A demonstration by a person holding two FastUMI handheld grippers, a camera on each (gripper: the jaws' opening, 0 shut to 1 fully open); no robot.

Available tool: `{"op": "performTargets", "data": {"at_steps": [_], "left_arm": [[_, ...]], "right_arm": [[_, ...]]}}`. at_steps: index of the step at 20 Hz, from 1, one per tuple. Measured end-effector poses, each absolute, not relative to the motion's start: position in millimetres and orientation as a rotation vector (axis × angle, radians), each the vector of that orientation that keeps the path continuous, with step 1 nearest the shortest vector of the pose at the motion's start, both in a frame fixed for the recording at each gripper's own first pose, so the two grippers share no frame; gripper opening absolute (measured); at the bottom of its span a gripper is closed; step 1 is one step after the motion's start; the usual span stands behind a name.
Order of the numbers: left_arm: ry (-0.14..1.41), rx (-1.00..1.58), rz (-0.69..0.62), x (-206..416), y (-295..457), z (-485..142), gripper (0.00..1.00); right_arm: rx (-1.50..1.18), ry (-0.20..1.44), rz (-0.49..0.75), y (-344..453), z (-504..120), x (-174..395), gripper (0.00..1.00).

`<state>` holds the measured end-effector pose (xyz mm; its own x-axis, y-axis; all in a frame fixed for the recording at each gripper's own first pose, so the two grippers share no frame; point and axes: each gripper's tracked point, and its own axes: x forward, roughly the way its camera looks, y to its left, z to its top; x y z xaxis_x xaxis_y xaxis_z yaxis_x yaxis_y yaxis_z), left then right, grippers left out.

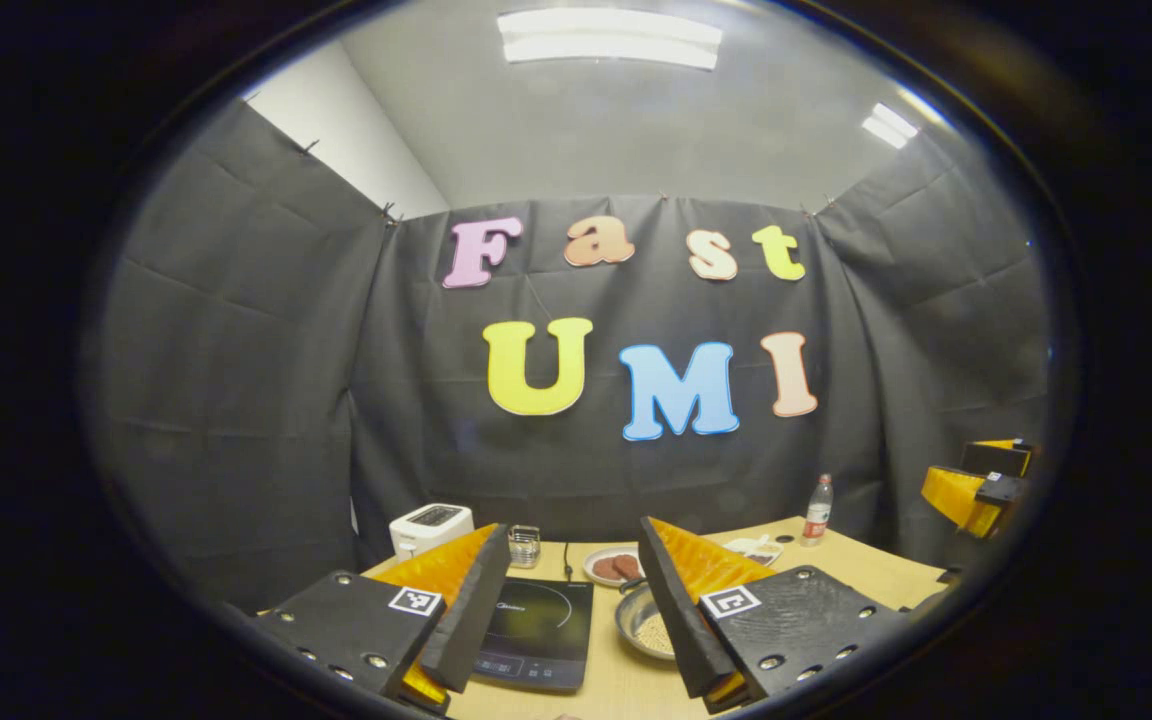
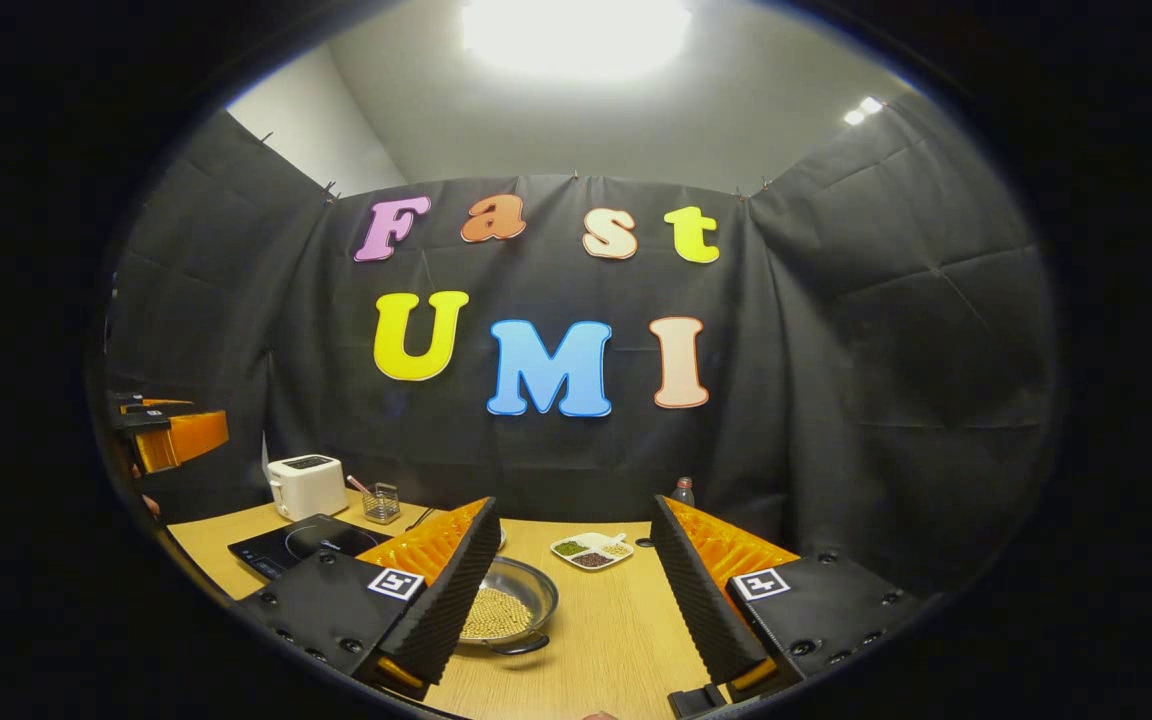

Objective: First push the handle of the pot to place it horizontally, then grasp the pot with both hands and set it on the induction cooktop.

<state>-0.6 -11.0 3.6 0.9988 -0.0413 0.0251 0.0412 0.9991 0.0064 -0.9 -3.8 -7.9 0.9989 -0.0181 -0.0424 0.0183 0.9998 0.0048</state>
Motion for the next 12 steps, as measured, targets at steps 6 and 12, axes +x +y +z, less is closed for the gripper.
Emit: {"op": "performTargets", "data": {"at_steps": [6,12], "left_arm": [[-0.041,0.004,-0.045,-1.1,-9.1,4.3,0.75],[-0.041,0.001,-0.046,-0.1,-8.4,4.1,0.75]], "right_arm": [[0.003,0.040,-0.032,-4.9,-3.1,2.1,0.96],[-0.004,0.039,-0.033,-3.5,-0.9,2.4,0.96]]}}
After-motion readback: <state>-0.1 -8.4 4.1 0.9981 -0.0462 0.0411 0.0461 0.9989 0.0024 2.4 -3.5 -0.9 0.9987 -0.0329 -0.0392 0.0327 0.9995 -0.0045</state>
